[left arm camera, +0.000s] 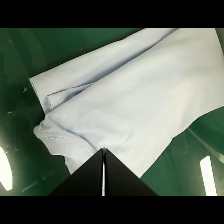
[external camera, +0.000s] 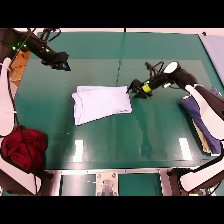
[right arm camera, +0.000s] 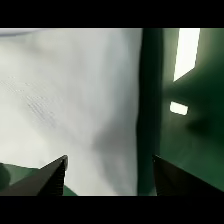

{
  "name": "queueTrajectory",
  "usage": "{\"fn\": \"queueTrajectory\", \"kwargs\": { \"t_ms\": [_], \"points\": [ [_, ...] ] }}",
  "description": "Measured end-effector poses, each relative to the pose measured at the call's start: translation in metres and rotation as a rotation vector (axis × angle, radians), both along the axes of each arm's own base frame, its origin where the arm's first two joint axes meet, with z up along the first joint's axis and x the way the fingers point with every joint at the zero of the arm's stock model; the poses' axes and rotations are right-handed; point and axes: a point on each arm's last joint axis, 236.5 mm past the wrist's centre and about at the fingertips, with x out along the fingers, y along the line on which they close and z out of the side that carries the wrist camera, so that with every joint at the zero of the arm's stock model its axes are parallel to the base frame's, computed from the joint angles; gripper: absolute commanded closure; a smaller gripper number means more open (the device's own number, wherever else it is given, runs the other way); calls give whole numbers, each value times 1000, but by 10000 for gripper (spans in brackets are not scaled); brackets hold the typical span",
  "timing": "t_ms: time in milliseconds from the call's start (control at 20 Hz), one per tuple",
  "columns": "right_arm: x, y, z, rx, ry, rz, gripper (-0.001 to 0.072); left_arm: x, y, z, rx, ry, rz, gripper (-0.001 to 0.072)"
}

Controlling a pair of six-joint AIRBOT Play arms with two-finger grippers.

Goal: Fold the shirts.

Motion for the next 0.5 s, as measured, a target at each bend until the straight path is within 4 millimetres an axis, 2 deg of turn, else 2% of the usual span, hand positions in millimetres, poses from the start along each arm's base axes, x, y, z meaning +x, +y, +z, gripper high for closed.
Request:
{"fn": "queueTrajectory", "kwargs": {
  "t_ms": [100,200,250,300,350,450,500],
  "points": [
    [-12,10,-18,13,14,52,120,0,0,0,0,-2,1,690],
    [-17,32,-23,69,2,89,139,1,0,0,0,-3,3,690],
    [-17,43,-24,94,-10,102,500,1,0,0,0,-3,4,691],
    [-17,51,-26,107,-22,111,673,1,0,0,0,-3,3,690],
    [-14,59,-23,136,-35,109,697,1,0,0,0,-2,3,690],
    [-1,79,5,227,-87,98,698,0,0,0,1,1,2,690],
    [3,82,19,257,-102,104,698,-1,0,0,1,3,0,690]
  ]
}}
